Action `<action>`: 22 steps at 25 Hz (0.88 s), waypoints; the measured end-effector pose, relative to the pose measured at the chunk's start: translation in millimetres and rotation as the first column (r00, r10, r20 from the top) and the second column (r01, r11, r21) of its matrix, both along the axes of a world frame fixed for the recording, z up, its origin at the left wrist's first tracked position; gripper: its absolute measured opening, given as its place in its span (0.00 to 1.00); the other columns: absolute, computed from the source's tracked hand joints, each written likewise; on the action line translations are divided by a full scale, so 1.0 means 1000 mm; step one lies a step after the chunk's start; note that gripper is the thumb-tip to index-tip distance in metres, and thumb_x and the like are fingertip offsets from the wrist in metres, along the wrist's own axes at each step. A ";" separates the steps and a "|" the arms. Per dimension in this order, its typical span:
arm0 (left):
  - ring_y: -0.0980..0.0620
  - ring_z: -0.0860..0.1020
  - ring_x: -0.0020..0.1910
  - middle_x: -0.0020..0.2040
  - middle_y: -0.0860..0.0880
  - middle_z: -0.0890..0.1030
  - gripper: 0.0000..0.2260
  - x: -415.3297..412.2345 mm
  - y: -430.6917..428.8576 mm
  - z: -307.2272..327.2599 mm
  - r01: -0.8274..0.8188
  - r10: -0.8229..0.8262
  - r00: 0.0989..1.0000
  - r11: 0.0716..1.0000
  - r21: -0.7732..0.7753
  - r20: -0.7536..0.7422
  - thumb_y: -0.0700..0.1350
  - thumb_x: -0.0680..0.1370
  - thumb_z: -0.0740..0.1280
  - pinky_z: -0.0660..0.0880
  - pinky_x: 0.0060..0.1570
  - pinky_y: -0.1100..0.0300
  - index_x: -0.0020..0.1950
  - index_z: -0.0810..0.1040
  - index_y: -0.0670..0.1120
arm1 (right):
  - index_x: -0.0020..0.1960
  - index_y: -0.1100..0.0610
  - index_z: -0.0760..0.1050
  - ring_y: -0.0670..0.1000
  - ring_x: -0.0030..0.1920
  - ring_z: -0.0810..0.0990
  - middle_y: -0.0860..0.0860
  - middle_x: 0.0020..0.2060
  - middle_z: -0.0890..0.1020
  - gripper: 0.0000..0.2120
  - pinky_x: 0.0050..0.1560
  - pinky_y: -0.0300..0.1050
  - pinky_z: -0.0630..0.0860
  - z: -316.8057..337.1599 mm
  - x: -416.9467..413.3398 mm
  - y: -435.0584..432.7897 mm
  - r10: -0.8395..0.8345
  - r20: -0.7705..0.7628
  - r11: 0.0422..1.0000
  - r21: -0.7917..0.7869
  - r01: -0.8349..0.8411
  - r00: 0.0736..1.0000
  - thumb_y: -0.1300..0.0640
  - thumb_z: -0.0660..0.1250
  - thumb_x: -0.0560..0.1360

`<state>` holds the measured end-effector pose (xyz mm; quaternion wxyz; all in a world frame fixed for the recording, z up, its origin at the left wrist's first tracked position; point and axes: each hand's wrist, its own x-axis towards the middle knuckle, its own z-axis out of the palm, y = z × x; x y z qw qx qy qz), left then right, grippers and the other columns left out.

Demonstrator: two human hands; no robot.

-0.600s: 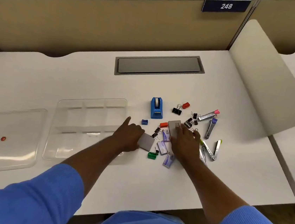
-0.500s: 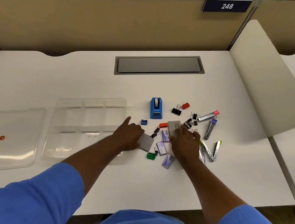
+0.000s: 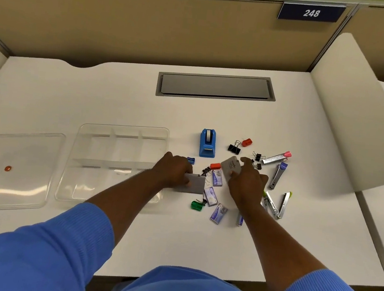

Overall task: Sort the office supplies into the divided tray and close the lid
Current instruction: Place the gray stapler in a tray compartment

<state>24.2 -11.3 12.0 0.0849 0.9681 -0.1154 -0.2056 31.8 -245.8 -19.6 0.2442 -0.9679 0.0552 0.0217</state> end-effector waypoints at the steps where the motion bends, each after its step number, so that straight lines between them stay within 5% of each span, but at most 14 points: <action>1: 0.49 0.79 0.51 0.52 0.52 0.83 0.11 0.001 0.001 0.001 -0.064 0.063 0.998 0.995 -0.076 -0.013 0.54 0.74 0.71 0.65 0.48 0.55 0.55 0.84 0.53 | 0.69 0.51 0.69 0.58 0.58 0.79 0.55 0.57 0.83 0.23 0.64 0.53 0.66 0.002 0.001 -0.002 -0.049 -0.011 0.997 0.053 0.049 0.999 0.54 0.66 0.75; 4: 0.50 0.80 0.47 0.47 0.52 0.85 0.10 0.001 0.006 0.009 -0.326 0.291 0.945 0.883 -0.337 -0.151 0.51 0.72 0.75 0.74 0.46 0.54 0.52 0.86 0.50 | 0.68 0.46 0.70 0.61 0.61 0.74 0.53 0.58 0.83 0.19 0.61 0.57 0.74 0.005 0.001 -0.005 -0.169 -0.050 0.955 0.238 0.176 0.984 0.51 0.61 0.77; 8: 0.53 0.81 0.43 0.43 0.52 0.86 0.08 -0.003 0.018 0.018 -0.525 0.477 0.845 0.652 -0.547 -0.243 0.45 0.71 0.77 0.76 0.45 0.58 0.49 0.87 0.48 | 0.67 0.50 0.73 0.57 0.59 0.81 0.53 0.59 0.83 0.16 0.59 0.57 0.79 0.013 0.000 0.010 -0.125 0.129 0.931 0.359 0.071 0.984 0.56 0.62 0.79; 14: 0.56 0.82 0.40 0.43 0.48 0.86 0.06 -0.019 0.059 0.029 -0.592 0.562 0.760 0.394 -0.703 -0.326 0.39 0.71 0.76 0.77 0.44 0.63 0.47 0.87 0.43 | 0.64 0.53 0.75 0.42 0.49 0.80 0.50 0.57 0.81 0.16 0.40 0.29 0.76 0.030 -0.007 0.059 -0.114 0.196 0.833 0.553 -0.014 0.974 0.61 0.64 0.77; 19: 0.55 0.84 0.38 0.41 0.49 0.87 0.07 -0.035 0.117 0.045 -0.589 0.564 0.732 0.242 -0.771 -0.382 0.36 0.71 0.75 0.78 0.41 0.67 0.46 0.86 0.45 | 0.63 0.56 0.77 0.41 0.45 0.79 0.48 0.53 0.82 0.16 0.49 0.38 0.78 0.044 -0.017 0.113 -0.124 0.251 0.828 0.559 -0.039 0.960 0.65 0.65 0.75; 22: 0.55 0.84 0.38 0.40 0.51 0.87 0.07 -0.050 0.167 0.049 -0.593 0.589 0.704 0.181 -0.784 -0.397 0.36 0.71 0.75 0.76 0.38 0.71 0.46 0.86 0.46 | 0.62 0.57 0.77 0.46 0.51 0.81 0.52 0.53 0.84 0.16 0.53 0.38 0.78 0.049 -0.026 0.154 -0.145 0.257 0.816 0.578 -0.032 0.956 0.66 0.67 0.76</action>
